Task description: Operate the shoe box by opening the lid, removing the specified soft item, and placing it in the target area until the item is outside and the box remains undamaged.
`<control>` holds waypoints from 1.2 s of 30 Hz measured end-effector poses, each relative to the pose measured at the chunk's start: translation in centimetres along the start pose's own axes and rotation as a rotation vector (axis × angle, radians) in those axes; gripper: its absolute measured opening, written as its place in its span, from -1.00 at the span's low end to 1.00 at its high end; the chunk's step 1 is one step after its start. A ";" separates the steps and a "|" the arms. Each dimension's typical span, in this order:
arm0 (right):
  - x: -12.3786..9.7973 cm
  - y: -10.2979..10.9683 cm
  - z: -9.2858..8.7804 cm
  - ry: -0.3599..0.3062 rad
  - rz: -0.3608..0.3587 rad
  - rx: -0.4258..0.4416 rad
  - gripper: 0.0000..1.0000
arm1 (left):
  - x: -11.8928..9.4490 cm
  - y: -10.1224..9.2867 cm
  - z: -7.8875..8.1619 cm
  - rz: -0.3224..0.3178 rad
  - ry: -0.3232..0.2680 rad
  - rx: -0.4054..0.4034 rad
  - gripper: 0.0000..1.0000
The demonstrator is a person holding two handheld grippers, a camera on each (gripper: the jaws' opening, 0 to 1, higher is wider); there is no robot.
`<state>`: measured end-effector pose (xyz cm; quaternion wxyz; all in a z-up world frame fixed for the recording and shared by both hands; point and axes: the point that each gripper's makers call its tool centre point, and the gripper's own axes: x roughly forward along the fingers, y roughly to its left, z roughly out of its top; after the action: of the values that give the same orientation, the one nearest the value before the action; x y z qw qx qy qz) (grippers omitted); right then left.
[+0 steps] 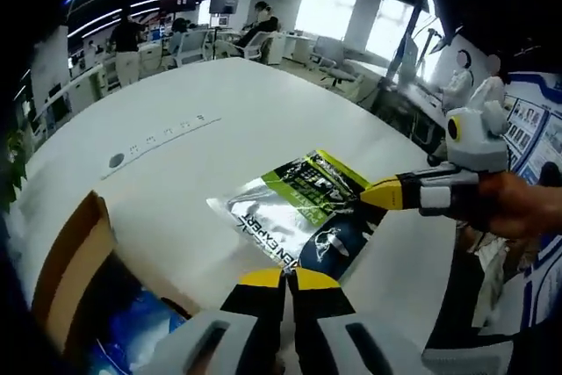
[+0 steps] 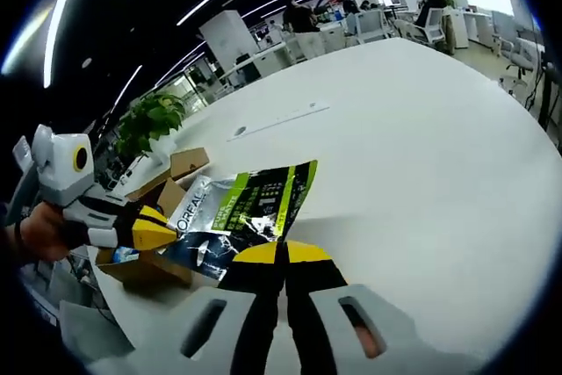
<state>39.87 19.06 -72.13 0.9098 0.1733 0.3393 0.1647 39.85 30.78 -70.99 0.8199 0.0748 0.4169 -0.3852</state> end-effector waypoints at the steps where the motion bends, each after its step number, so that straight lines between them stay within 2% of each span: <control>1: 0.4 -0.3 0.0 0.006 0.000 -0.001 -1.00 | 0.5 0.2 -0.2 0.006 0.017 -0.009 -0.96; 7: 1.9 -1.7 -0.7 0.043 -0.009 -0.001 -1.00 | 2.3 0.4 -0.9 0.023 0.078 -0.011 -0.95; 14: 2.5 -3.2 -1.4 0.064 -0.034 0.012 -1.00 | 3.8 0.4 -1.2 0.038 0.130 -0.015 -0.93; 21: 2.8 -4.5 -2.1 0.079 -0.063 0.012 -1.00 | 5.0 0.0 -2.4 0.038 0.198 0.049 -0.92; 24: 2.8 -4.6 -2.4 0.079 -0.059 0.038 -1.00 | 5.4 -0.3 -2.6 0.025 0.214 0.038 -0.89; 30: 3.1 -4.8 -2.8 0.090 -0.065 0.022 -1.00 | 5.0 -0.2 -2.6 0.031 0.215 0.047 -0.85; 36: 2.7 -5.0 -3.0 0.105 -0.086 -0.022 -0.91 | 4.1 0.0 -2.0 0.034 0.180 0.031 -0.78</control>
<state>40.68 16.36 -77.92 0.8987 0.1397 0.3921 0.1379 40.06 29.35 -75.27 0.7845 0.1288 0.4814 -0.3691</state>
